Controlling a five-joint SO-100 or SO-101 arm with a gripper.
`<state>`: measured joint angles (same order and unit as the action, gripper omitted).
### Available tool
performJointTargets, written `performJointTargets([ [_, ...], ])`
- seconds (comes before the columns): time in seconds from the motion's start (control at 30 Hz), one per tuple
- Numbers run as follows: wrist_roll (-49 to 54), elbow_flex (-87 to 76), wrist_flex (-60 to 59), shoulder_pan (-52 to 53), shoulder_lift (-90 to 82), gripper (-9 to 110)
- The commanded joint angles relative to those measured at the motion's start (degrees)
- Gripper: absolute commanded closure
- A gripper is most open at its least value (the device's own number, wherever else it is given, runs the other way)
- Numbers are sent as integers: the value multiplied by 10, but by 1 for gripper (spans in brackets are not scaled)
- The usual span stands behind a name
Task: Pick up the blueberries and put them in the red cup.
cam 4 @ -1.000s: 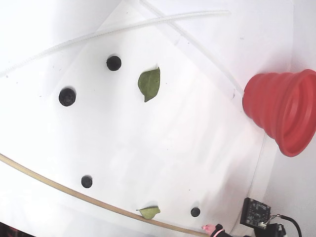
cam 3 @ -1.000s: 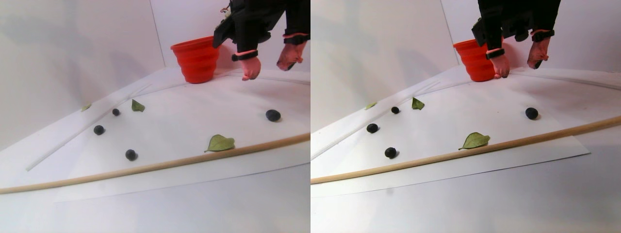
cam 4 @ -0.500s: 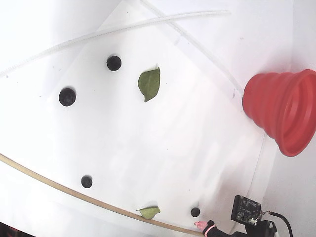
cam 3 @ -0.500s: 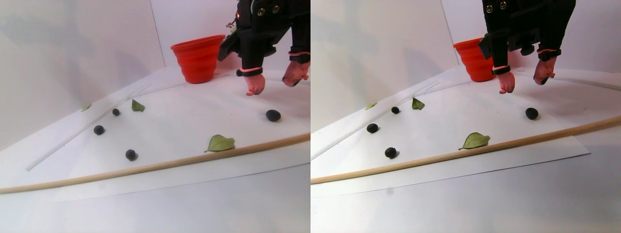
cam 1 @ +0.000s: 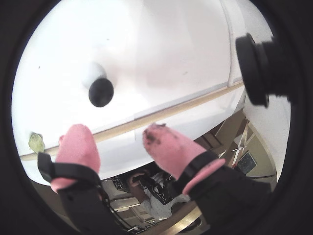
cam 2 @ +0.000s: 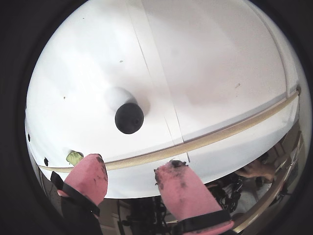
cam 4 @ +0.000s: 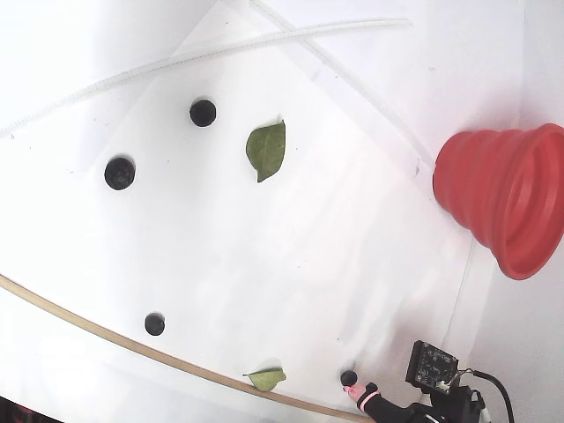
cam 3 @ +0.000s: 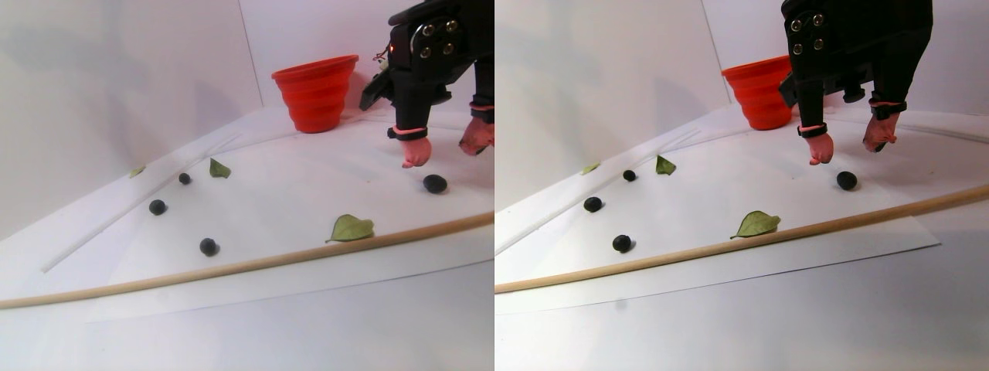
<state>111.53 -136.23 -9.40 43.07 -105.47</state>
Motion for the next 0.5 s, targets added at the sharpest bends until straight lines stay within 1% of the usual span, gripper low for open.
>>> performJointTargets([
  [0.0,-11,21,12,23,3,81],
  [0.47,-28,35,43,15,45,81],
])
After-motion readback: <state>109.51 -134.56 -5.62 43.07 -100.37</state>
